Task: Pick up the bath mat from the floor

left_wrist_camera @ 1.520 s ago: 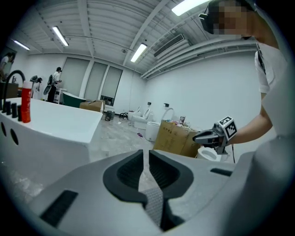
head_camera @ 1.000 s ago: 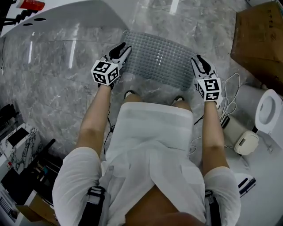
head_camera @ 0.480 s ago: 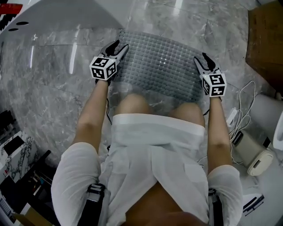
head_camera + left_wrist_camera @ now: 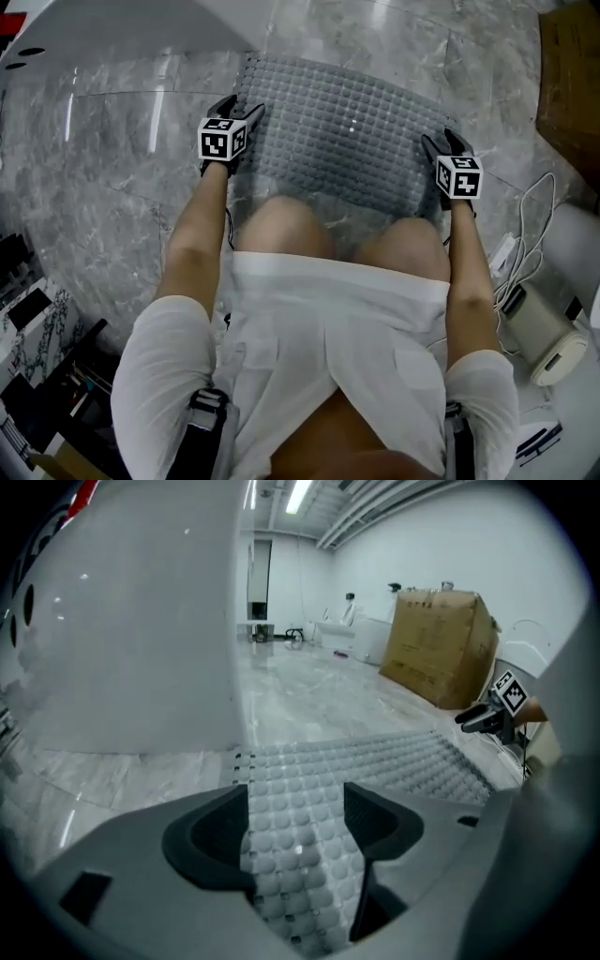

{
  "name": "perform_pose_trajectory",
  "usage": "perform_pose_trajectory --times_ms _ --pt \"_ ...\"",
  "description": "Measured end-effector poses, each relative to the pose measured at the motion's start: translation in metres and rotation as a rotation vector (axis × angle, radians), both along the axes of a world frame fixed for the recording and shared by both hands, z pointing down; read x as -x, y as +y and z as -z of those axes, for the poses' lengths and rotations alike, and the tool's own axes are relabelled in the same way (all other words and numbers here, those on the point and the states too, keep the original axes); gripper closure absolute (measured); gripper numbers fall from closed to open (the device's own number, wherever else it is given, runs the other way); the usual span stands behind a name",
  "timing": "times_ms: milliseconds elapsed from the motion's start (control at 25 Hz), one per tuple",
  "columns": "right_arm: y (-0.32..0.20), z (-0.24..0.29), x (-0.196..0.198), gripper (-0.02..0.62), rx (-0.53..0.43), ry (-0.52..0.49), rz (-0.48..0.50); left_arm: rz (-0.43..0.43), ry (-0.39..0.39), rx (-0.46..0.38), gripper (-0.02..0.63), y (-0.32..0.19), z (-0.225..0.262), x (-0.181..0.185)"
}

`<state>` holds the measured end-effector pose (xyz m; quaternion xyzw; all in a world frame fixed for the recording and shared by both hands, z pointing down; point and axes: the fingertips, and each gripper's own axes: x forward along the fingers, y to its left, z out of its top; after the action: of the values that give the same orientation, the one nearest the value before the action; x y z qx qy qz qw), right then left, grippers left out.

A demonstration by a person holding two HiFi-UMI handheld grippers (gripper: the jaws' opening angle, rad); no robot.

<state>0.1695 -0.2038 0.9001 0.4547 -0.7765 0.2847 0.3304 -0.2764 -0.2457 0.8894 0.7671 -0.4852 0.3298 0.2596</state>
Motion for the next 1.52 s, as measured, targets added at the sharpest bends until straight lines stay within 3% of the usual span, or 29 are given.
perform_pose_trajectory --times_ms 240,520,760,920,1040,1360,1520 --pt "0.034 -0.053 -0.024 0.316 0.171 0.055 -0.066 0.082 -0.086 0.145 0.276 0.014 -0.05 0.037" --pt "0.051 -0.087 -0.057 0.305 0.272 0.105 -0.204 0.142 -0.194 0.26 0.247 0.029 -0.08 0.076" --pt "0.064 -0.103 -0.081 0.295 0.359 0.106 -0.352 0.129 -0.159 0.351 0.23 0.045 -0.101 0.078" --pt "0.064 -0.102 -0.084 0.293 0.371 0.093 -0.383 0.131 -0.111 0.386 0.229 0.048 -0.11 0.076" --pt "0.069 -0.101 -0.089 0.291 0.394 0.075 -0.428 0.103 -0.126 0.396 0.219 0.046 -0.111 0.08" --pt "0.072 -0.105 -0.096 0.282 0.422 0.034 -0.472 0.068 -0.125 0.403 0.215 0.045 -0.111 0.081" --pt "0.062 -0.1 -0.073 0.282 0.402 -0.058 -0.453 0.026 -0.12 0.384 0.228 0.045 -0.11 0.075"
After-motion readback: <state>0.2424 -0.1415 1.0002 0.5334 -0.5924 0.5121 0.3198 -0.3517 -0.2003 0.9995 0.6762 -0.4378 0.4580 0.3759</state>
